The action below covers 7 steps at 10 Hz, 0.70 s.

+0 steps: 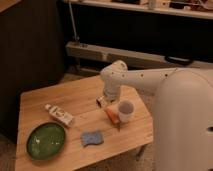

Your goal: Place the pepper on the white sponge

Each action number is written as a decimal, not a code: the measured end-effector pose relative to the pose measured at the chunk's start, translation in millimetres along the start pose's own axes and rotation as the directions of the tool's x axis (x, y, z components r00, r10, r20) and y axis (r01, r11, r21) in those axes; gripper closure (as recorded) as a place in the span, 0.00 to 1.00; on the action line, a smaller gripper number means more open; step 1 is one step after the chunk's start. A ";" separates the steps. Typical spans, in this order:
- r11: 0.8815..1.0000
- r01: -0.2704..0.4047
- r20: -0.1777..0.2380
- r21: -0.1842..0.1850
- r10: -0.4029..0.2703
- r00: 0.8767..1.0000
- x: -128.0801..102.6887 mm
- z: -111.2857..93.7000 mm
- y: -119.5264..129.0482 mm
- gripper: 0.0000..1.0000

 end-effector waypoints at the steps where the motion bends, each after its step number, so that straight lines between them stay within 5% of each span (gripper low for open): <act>1: 1.000 0.003 -0.025 -0.008 -0.003 1.000 4.8 9.5 -1.1 0.35; 4: 0.999 0.041 -0.069 -0.011 -0.042 0.997 12.4 26.7 10.0 0.35; 7: 0.997 0.063 -0.084 0.035 -0.060 0.995 3.4 40.1 13.2 0.35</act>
